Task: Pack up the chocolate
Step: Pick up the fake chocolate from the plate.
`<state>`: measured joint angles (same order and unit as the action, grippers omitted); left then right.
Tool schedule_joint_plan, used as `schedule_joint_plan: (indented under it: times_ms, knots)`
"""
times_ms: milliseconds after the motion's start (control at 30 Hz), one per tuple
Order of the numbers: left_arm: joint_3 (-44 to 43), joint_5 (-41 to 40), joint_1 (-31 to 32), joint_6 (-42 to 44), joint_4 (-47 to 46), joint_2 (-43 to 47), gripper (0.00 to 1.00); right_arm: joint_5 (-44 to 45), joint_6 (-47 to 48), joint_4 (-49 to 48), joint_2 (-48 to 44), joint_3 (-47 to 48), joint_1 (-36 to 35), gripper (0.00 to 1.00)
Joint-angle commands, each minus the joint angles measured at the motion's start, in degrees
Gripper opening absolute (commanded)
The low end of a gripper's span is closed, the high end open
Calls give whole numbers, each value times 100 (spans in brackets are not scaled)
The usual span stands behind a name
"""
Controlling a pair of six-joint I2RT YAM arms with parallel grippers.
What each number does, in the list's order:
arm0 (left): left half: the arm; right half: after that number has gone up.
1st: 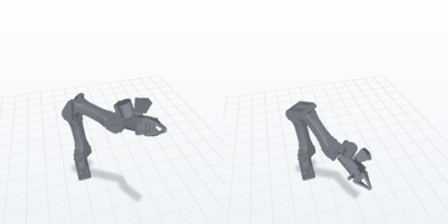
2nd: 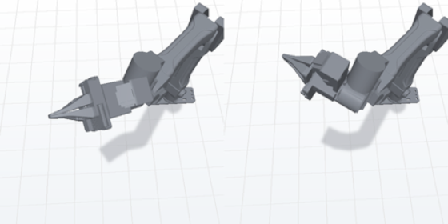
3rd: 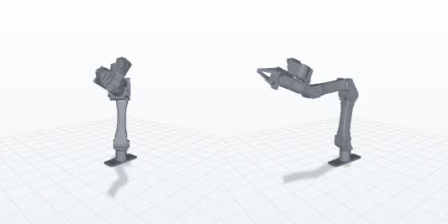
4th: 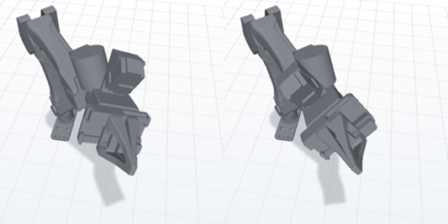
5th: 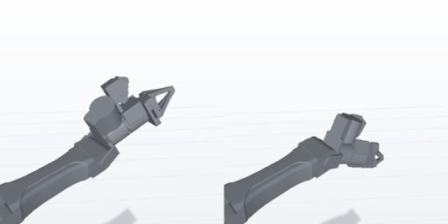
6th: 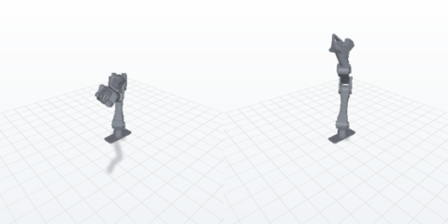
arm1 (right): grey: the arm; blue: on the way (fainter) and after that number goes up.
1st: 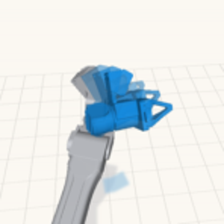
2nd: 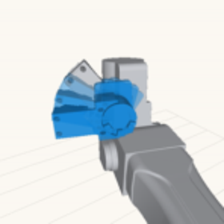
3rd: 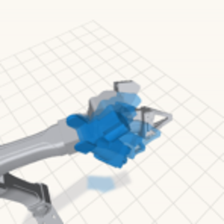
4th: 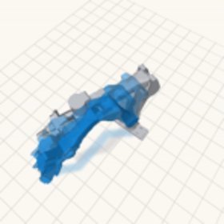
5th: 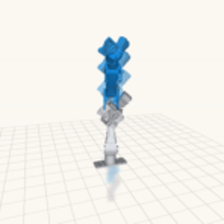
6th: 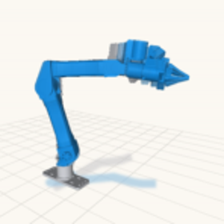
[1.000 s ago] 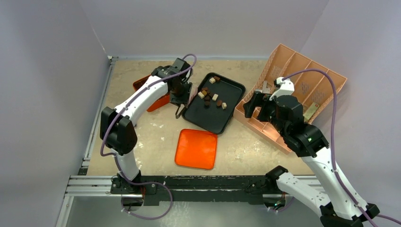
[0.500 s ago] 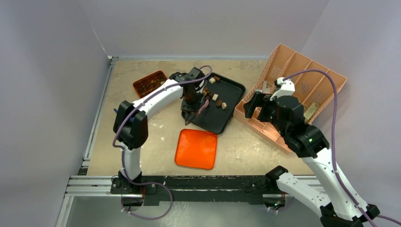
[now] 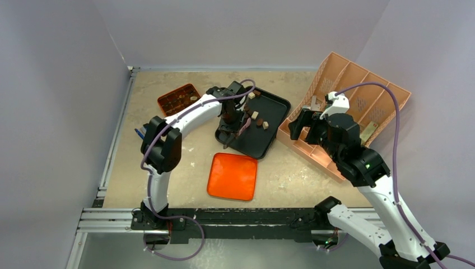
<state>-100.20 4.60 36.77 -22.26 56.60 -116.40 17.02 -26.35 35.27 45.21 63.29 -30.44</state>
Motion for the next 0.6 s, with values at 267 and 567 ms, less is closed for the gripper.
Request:
schedule_joint_plan:
  times_ms: [267,567]
  knots:
    - [-240,131,44,-6,-237,28,28,39,-19,-135,-44,95,-24,97]
    - [-225,-93,47,-174,-213,361,22,40,-55,-175,-26,61,-26,97]
